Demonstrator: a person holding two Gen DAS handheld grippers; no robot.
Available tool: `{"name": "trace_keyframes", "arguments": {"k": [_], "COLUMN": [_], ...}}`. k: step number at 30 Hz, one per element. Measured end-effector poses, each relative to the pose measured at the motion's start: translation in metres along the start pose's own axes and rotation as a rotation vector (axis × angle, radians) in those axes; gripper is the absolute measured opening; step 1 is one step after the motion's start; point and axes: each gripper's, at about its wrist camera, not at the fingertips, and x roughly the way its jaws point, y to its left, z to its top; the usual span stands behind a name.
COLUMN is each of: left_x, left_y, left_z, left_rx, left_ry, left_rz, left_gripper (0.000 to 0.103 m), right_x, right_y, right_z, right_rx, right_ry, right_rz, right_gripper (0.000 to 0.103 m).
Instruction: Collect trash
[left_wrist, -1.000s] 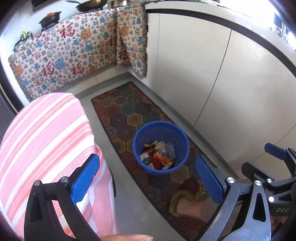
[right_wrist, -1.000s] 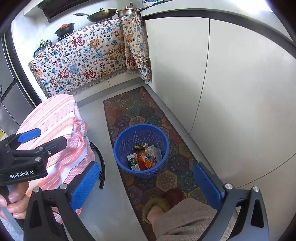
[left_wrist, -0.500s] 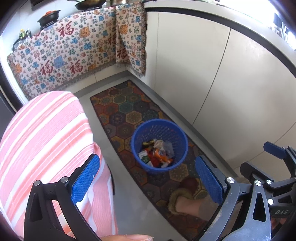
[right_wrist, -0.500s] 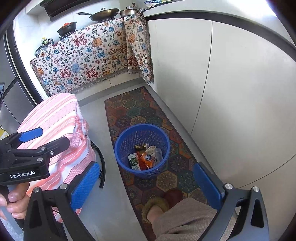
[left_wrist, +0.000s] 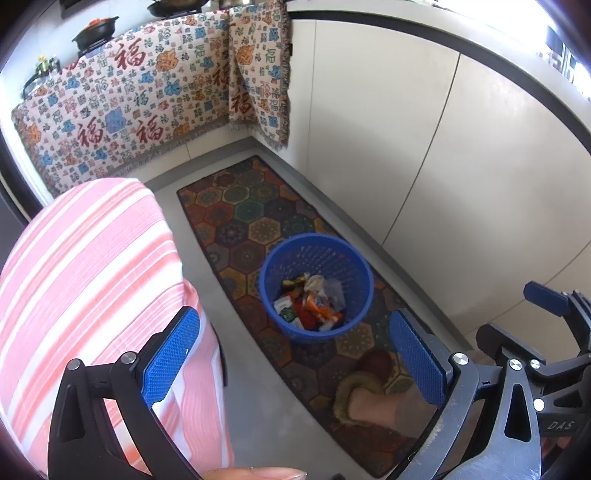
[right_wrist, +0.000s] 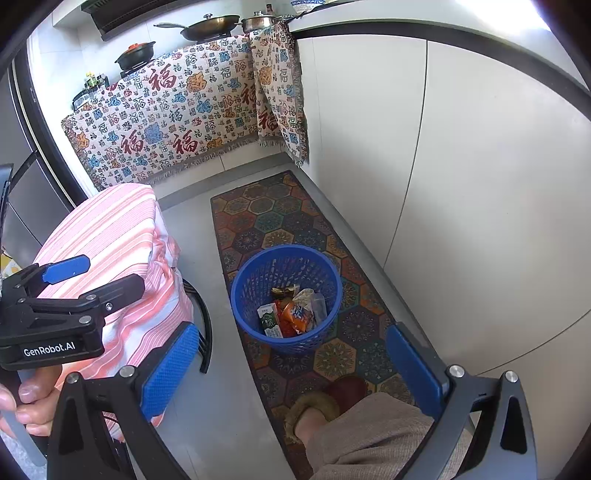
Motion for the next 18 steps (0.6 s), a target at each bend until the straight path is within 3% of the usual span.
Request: {"name": "trace_keyframes", "arguments": {"k": [18], "left_x": [-0.0007], "left_y": [0.0000], "left_z": [-0.0035], "left_rx": [0.003], "left_ry": [0.005], "left_rz": [-0.009], "left_gripper": [0.102], "right_x": [0.0028], "right_y": [-0.0003], "right_z": [-0.0012], "right_rx": [-0.002], "right_ry": [0.005], "right_rz": [0.010], "right_gripper": [0.103]}}
